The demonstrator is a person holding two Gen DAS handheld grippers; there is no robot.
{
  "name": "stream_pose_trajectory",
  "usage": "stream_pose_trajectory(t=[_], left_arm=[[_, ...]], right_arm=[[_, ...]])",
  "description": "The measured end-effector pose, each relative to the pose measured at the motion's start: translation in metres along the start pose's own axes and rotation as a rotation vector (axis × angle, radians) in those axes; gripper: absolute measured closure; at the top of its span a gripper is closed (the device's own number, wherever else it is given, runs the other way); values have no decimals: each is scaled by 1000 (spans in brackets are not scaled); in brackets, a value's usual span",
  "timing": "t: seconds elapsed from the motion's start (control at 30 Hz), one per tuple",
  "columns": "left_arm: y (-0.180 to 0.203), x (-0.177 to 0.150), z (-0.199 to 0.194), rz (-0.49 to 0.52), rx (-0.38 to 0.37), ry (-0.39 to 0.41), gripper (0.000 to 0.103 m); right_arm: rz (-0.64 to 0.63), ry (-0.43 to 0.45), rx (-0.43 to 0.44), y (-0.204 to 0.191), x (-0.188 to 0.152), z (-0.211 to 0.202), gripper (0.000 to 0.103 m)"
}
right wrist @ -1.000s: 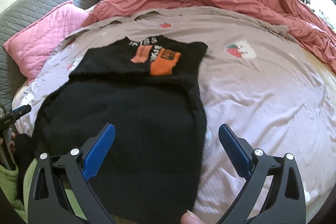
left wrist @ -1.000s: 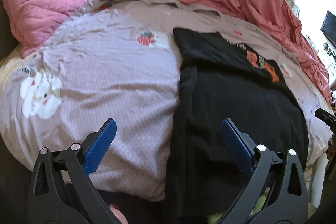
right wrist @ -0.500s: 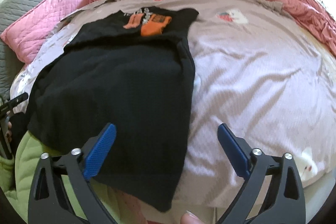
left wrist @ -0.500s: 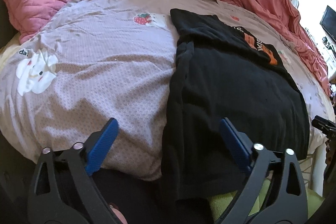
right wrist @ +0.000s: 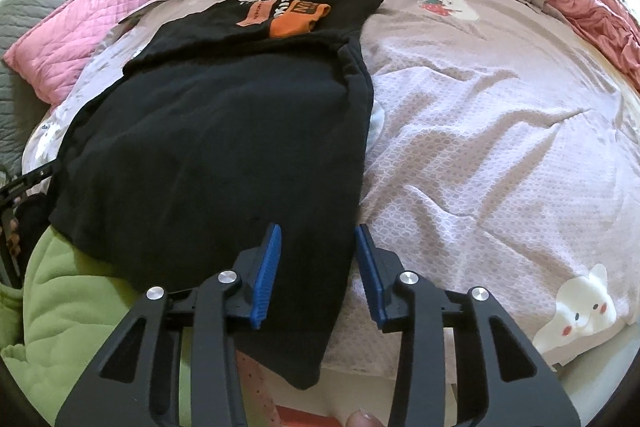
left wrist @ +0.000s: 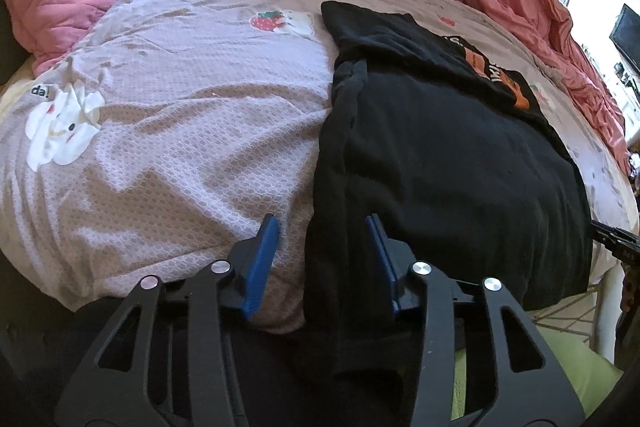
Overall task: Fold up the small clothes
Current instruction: 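Close both tools on the black shirt hem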
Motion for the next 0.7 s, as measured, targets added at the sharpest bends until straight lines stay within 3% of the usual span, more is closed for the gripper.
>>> stream_pose_trajectory(t=[0.07, 0.13, 0.17, 0.4, 0.6, 0.7], left_arm=[[0, -1, 1, 0, 0, -6, 66], [-1, -1, 2, -6, -2, -11, 66], [-2, -2, 3, -11, -4, -14, 66], [-1, -3, 5, -11, -14, -26, 67], [5, -3, 8, 16, -26, -20, 84], [8, -4, 8, 27, -20, -25, 84]], right_arm=[[-8, 2, 1, -1, -1, 1, 74], [-18, 10, 10, -3, 1, -3, 92], [-20, 16, 28, -5, 3, -7, 94], [-30, 49, 108, -19, 17, -14, 94], [3, -7, 103, -13, 4, 3, 79], [17, -14, 113, -11, 0, 8, 78]])
Point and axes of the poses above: each gripper's, at about its wrist camera, not at the fingertips, and z roughly the way its jaws point, y to its right, x to its top, the point moved 10 cm from there along z, roughly the way its jaws point, and after that the axes turned 4 degrees about y, right-handed, at the moved point
